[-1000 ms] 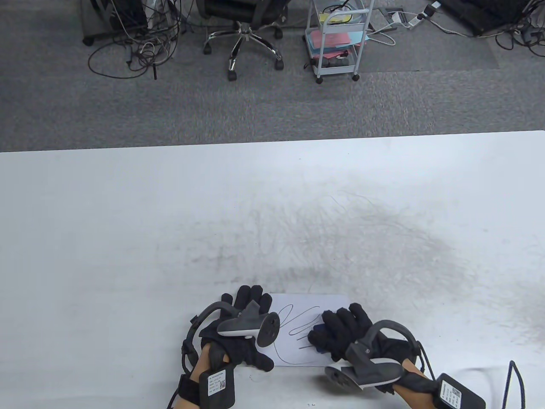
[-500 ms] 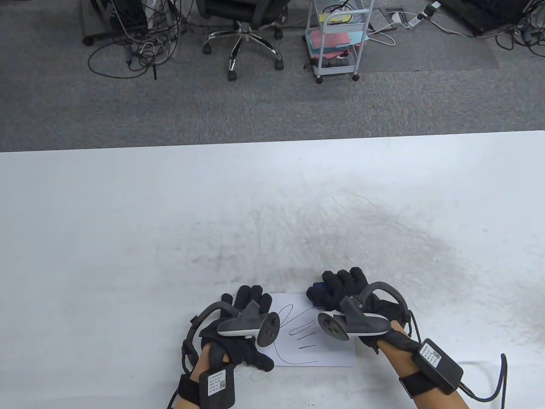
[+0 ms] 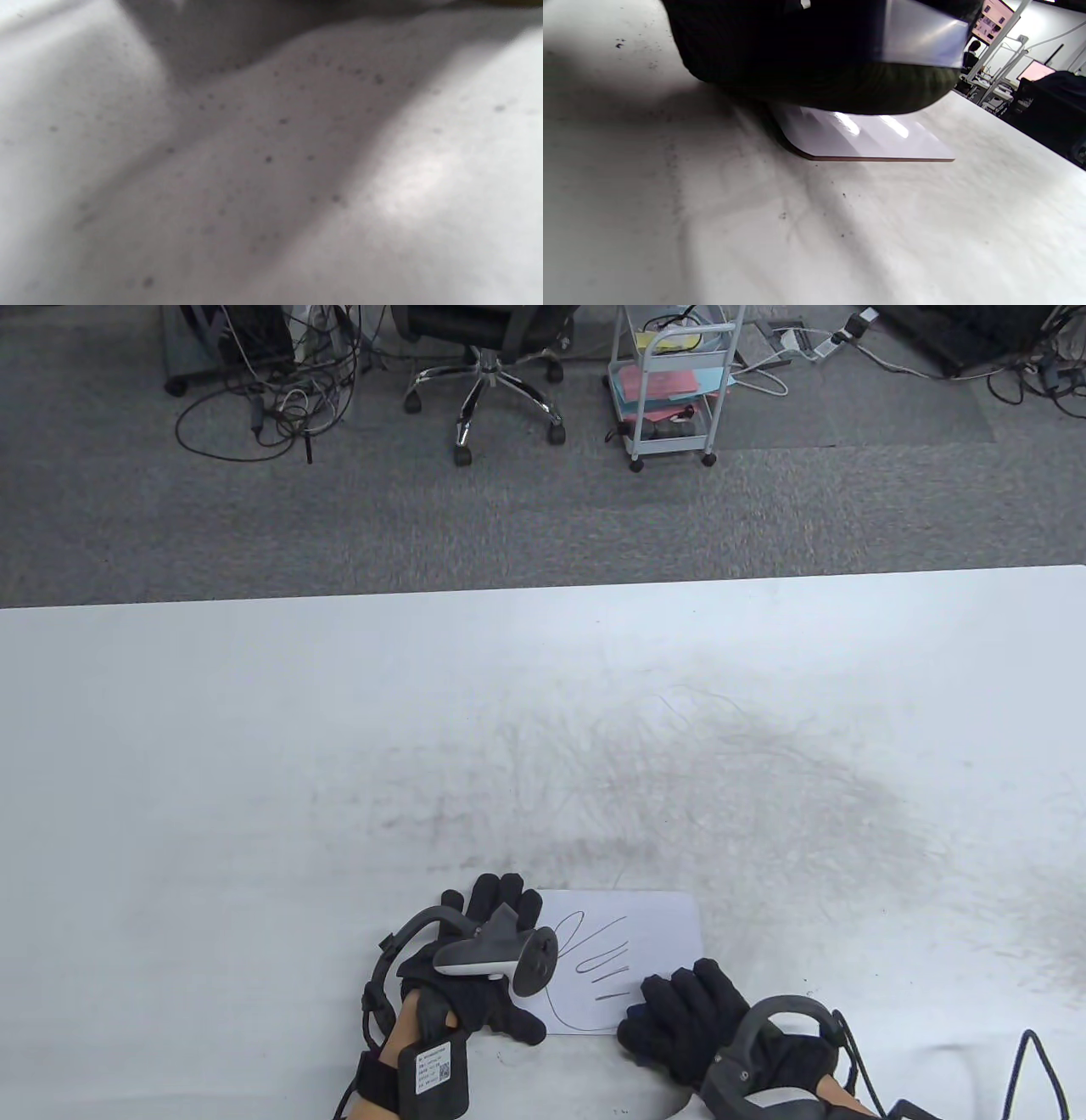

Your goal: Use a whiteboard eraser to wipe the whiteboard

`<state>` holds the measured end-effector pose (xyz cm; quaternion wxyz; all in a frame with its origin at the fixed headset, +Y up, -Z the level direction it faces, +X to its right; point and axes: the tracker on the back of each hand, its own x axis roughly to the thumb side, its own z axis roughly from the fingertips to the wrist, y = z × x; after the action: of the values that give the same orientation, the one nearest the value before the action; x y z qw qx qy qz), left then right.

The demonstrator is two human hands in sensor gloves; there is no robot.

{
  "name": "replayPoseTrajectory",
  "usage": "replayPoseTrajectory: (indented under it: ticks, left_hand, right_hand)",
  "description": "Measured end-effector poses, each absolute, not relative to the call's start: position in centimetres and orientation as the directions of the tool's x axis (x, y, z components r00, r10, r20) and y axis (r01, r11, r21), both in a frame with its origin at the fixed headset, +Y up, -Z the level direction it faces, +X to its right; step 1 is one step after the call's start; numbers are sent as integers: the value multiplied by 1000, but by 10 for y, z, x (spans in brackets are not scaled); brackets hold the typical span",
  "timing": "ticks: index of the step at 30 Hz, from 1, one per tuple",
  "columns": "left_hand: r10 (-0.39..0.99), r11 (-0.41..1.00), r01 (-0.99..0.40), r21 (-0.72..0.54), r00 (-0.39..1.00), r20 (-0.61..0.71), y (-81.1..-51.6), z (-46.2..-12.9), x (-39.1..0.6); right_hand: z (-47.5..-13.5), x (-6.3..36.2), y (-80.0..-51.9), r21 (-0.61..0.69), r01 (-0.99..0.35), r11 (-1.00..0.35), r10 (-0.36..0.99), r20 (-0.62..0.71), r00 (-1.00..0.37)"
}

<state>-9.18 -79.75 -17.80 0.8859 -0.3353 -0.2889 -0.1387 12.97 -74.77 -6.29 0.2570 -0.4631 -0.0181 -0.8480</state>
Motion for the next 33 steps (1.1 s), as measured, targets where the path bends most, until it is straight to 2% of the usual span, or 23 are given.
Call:
replayPoseTrajectory:
  ticks: [7,9,15,19,21,26,33]
  left_hand:
    - [-52,737,440,-513,794,606,-798,-178,-92]
    - [-51,737,440,-513,794,606,-798,-178,-92]
    - [-49,737,439,-514,794,606,-798,-178,-92]
    - [-50,737,439,-514,794,606,-798,-178,-92]
    - [-50,737,439,-514,794,606,-798,-178,-92]
    - [-50,736,439,-515,795,605,-798,-178,-92]
    - [-52,736,439,-515,795,604,-798,-178,-92]
  right_hand:
    - [-86,127,-747,-67,441,-895,-325,775,-541]
    - [-107,126,-748,9,435,-900,-289,735,-613]
    - [-186,120,-750,101,399,-911,-261,607,-751]
    - [-211,118,-750,121,391,-912,-251,590,-767]
    - [-210,119,-750,119,386,-915,-246,592,-767]
    - [-185,120,-751,-6,402,-916,-308,654,-691]
    - [-106,123,-749,-105,422,-901,-340,774,-534]
